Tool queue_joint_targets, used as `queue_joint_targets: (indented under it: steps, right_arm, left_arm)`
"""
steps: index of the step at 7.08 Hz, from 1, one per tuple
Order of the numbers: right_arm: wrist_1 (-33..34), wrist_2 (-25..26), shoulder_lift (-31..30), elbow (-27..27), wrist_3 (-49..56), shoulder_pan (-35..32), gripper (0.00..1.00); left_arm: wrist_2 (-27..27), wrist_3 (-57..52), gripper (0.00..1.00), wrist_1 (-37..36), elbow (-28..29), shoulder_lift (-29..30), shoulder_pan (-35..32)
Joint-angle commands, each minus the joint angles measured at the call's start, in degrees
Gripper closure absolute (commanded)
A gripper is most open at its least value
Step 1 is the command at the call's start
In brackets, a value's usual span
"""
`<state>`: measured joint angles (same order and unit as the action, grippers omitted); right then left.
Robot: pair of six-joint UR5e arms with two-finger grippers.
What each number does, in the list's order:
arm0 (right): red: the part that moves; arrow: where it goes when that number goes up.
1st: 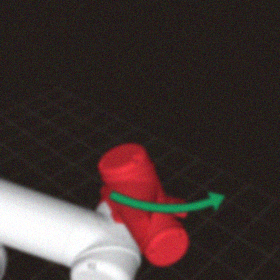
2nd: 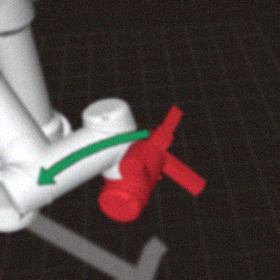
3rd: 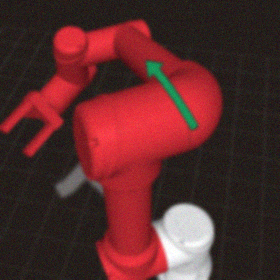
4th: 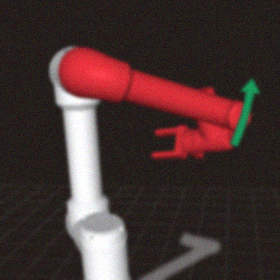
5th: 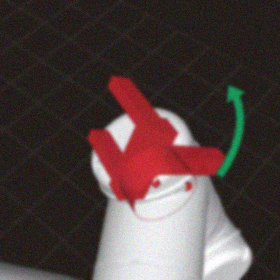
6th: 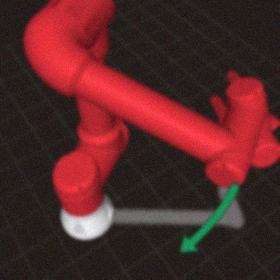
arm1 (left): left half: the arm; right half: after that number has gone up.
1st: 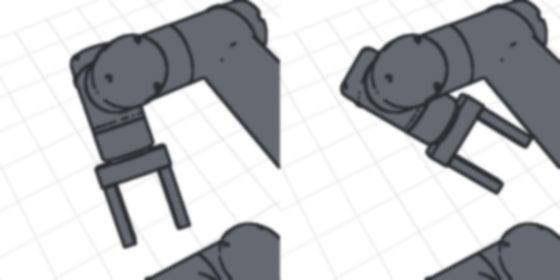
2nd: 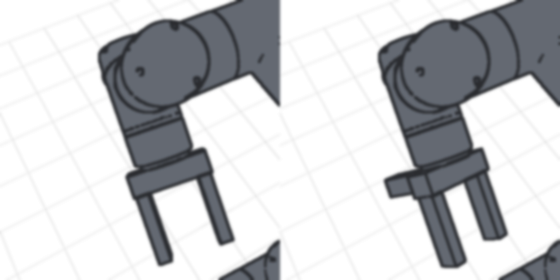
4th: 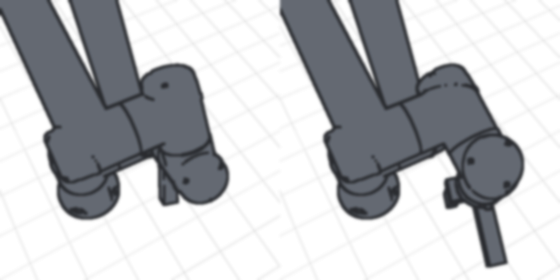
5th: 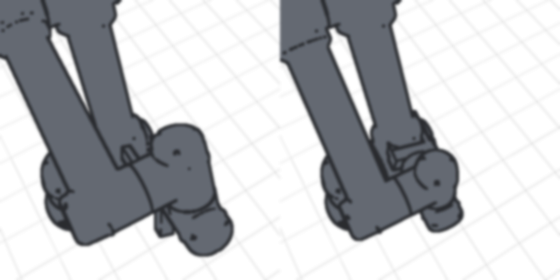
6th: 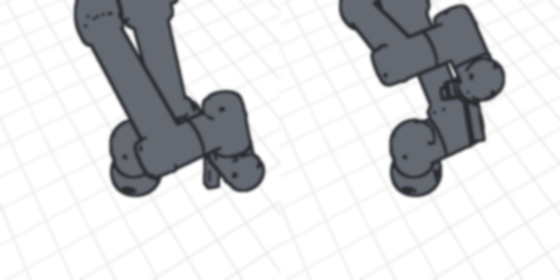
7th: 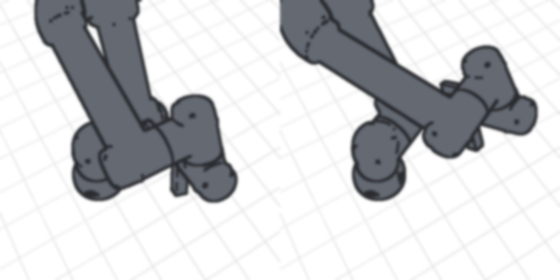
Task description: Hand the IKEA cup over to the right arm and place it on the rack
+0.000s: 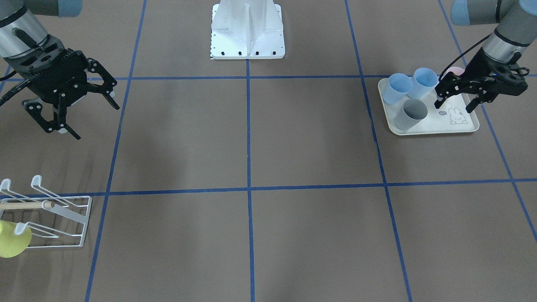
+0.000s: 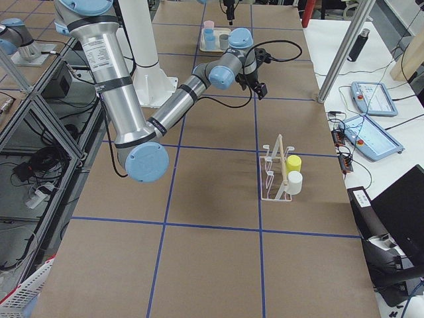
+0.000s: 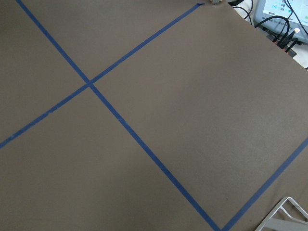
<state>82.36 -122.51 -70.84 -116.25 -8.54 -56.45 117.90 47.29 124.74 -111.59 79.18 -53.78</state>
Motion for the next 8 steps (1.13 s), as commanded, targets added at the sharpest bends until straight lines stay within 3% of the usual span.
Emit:
queue_joint_targets:
  steps: [1,2,3,4,6,8]
  right_arm:
    - [0.2,0.2,-0.1,0.0,-0.4,0.5,0.01]
    - [0.2,0.7,-0.1,0.1,-0.4,0.6,0.01]
    - [0.2,0.8,0.0,0.1,-0.4,0.7,0.01]
    - [0.1,0.8,0.1,0.1,-0.4,0.7,0.01]
    - [0.1,1.6,0.2,0.2,-0.3,0.7,0.01]
    - [0.1,1.9,0.2,0.2,-0.3,0.9,0.01]
  left_arm:
    - [-2.7,5.2,0.00,0.2,0.1,0.0,5.9]
    - [-2.7,5.3,0.02,0.1,0.3,0.0,6.9]
    - [-2.7,5.2,0.29,0.1,0.7,-0.1,7.4]
    - [-2.7,4.8,0.48,0.1,0.9,-0.2,7.4]
    - [-2.7,4.7,0.48,0.1,1.1,-0.9,7.4]
    - [-2.7,4.7,0.64,0.1,1.4,-1.0,7.4]
